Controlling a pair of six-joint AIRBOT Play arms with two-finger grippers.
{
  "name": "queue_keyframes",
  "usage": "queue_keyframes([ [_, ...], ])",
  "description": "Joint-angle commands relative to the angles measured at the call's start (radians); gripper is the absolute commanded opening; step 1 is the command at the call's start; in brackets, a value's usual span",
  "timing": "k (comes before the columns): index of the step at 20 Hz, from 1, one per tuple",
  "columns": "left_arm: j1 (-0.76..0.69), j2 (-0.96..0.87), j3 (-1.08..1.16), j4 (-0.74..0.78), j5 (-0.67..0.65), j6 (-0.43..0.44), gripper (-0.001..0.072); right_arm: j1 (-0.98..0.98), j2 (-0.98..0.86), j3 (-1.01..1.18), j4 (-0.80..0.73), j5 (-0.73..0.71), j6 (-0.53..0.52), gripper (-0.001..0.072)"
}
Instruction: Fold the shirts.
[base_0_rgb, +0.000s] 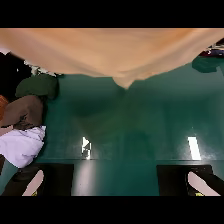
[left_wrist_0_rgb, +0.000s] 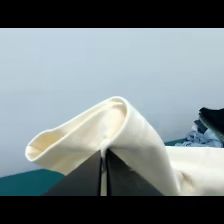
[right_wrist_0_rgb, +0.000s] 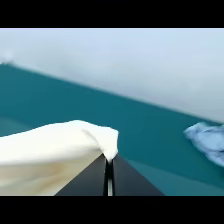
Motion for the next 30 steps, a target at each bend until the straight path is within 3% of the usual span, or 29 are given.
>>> queue_keyframes([
  [1, 0.001, 0.029, 0.135, -0.072, -0.032, -0.046, 0.0023, -0.154, 0.162, -0.03, -0.002, -0.013, -0.013, 0.0008],
  [3, 0.001, 0.028, 0.144, -0.138, -0.04, -0.047, 0.0022, -0.243, 0.214, -0.06, 0.0, -0.012, -0.013, 0.0008],
  [6, 0.001, 0.025, 0.069, -0.103, -0.152, -0.088, 0.0022, -0.296, 0.217, -0.058, 0.006, 0.004, -0.013, 0.0007],
  [10, 0.001, -0.012, -0.225, -0.086, -0.349, -0.096, 0.0022, -0.211, 0.021, 0.029, 0.058, 0.161, 0.006, 0.0006],
  [12, 0.001, -0.032, -0.446, -0.082, -0.373, -0.09, 0.0023, -0.107, -0.082, -0.046, 0.05, 0.195, 0.011, 0.0006],
  [15, 0.001, -0.062, -0.811, -0.074, -0.243, -0.034, 0.0022, 0.026, -0.263, -0.21, 0.019, 0.199, 0.01, 0.0006],
  [19, 0.001, -0.219, -1.068, -0.077, 0.14, 0.023, 0.0023, 0.115, -0.51, -0.31, -0.116, 0.056, 0.014, 0.0006],
  [22, 0.0, -0.442, -0.994, -0.098, 0.241, 0.126, 0.0023, 0.13, -0.639, -0.299, -0.115, -0.094, 0.03, 0.0007],
  [28, 0.0, -0.838, -0.654, -0.223, 0.155, 0.174, 0.003, 0.129, -0.823, -0.079, -0.115, -0.14, 0.105, 0.0011],
  [29, 0.001, -0.855, -0.629, -0.233, 0.154, 0.175, 0.0239, 0.129, -0.842, -0.048, -0.115, -0.13, 0.121, 0.0106],
  [30, 0.001, -0.858, -0.613, -0.229, 0.152, 0.175, 0.0455, 0.129, -0.855, -0.024, -0.115, -0.11, 0.121, 0.0382],
])
